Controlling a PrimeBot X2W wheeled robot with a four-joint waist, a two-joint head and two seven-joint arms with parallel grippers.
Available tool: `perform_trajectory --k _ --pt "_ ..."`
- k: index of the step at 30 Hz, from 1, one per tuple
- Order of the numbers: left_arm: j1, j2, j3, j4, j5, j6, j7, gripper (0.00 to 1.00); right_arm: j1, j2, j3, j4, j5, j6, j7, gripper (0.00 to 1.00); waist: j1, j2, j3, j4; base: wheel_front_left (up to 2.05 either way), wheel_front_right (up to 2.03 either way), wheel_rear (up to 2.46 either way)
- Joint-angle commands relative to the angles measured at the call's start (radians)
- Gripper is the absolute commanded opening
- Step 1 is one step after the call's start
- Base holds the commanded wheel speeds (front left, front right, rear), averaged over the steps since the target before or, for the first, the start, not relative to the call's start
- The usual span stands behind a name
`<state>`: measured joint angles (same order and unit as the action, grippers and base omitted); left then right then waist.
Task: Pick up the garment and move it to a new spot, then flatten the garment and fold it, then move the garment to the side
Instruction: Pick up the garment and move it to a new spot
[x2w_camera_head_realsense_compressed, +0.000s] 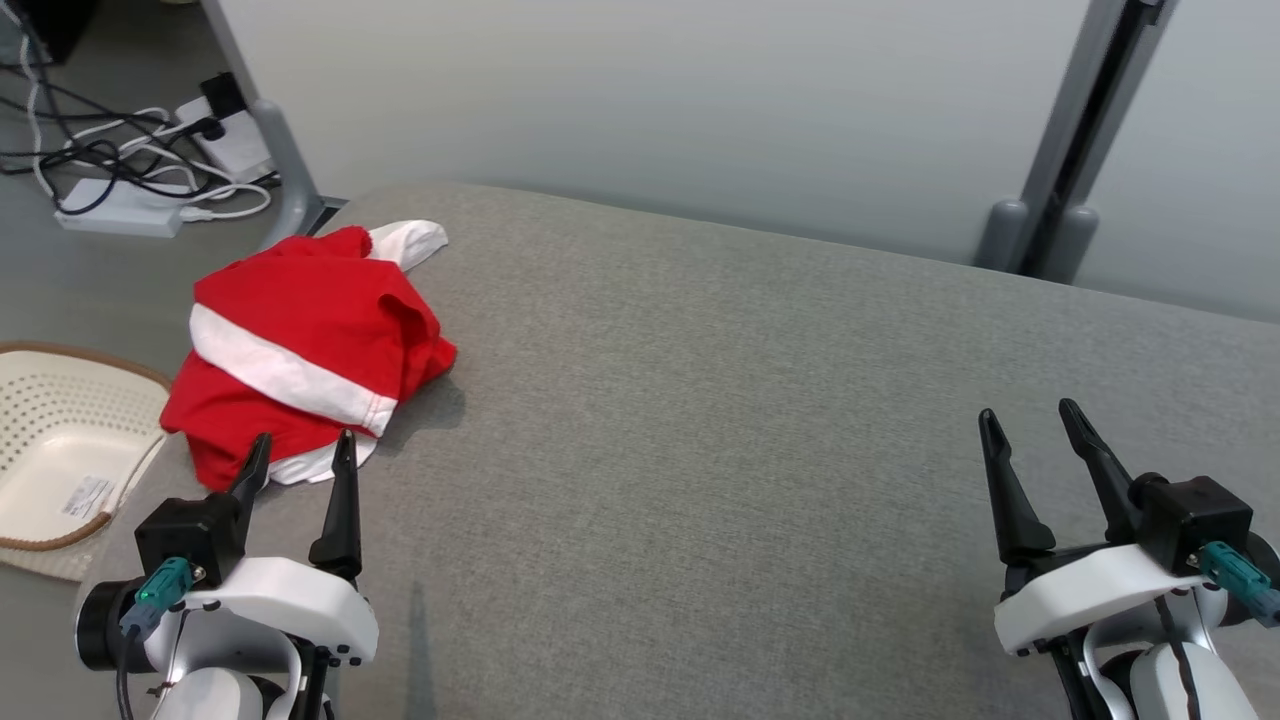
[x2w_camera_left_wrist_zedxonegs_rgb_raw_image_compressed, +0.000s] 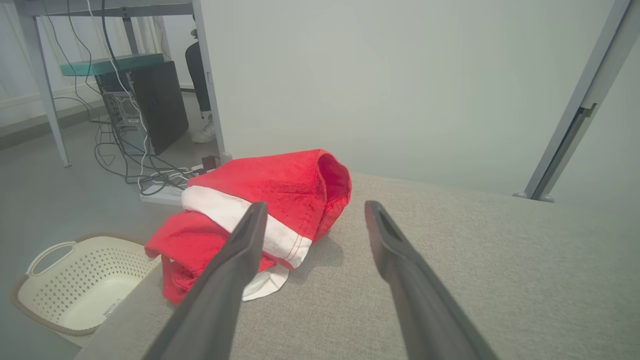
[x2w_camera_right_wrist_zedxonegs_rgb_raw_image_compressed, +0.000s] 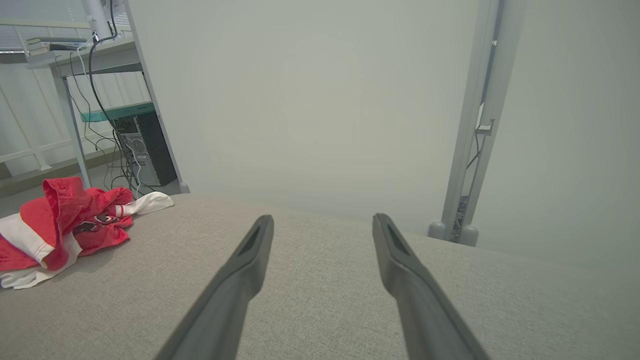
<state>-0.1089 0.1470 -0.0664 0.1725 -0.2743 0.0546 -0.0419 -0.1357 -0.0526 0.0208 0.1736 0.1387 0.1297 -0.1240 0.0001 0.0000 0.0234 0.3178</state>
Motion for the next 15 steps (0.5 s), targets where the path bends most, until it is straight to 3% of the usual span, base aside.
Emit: perform_trajectory --k 1,15 --pt "-0.002 0.005 0.002 0.001 -0.004 0.003 -0.005 1.0 -0.011 -0.003 0.0 0.003 0.006 0.002 -0.007 1.0 -0.0001 0.0 0.007 0.051 0.0 0.0 0.0" --pt "-0.011 0.001 -0.011 0.012 -0.016 0.007 -0.02 1.0 -0.017 -0.002 -0.003 0.016 0.0 0.002 -0.009 1.0 -0.0001 0.0 0.013 0.11 0.0 0.0 0.0"
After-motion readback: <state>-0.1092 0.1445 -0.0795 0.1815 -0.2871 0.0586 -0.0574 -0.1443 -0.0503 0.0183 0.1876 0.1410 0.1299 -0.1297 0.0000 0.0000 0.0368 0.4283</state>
